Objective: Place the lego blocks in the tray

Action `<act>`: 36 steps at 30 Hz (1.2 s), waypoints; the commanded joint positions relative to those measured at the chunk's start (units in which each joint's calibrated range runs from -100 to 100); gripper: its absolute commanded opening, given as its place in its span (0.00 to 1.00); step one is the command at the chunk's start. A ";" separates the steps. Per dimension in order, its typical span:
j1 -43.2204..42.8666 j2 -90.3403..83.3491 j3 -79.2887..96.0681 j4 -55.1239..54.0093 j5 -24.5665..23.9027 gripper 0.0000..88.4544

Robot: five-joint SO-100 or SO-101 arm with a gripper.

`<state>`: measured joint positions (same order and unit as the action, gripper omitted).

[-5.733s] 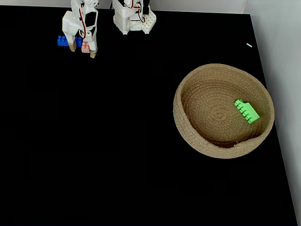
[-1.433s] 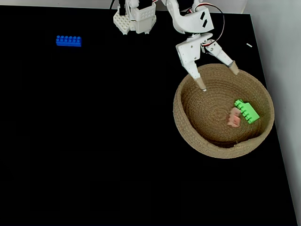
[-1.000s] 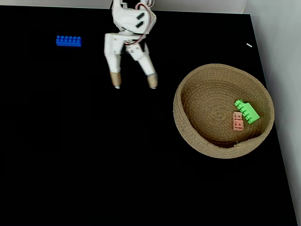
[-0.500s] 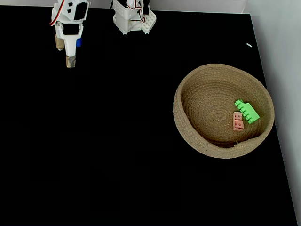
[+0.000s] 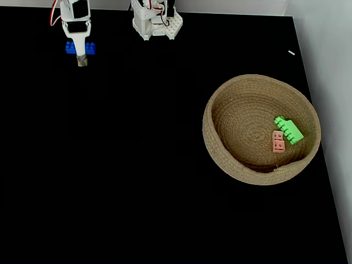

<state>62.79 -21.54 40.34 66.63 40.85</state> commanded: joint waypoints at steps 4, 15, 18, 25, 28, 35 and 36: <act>2.51 -2.62 -1.17 2.22 1.27 0.35; 5.72 -0.38 0.74 1.22 2.39 0.34; 6.96 0.74 1.38 0.64 2.98 0.34; 9.10 3.92 2.29 -2.53 3.96 0.34; 9.68 5.46 2.11 -3.53 4.10 0.34; 10.09 7.44 1.93 -4.44 4.44 0.30; 10.09 7.70 1.93 -4.53 4.49 0.30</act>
<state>72.48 -13.66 43.08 62.40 45.05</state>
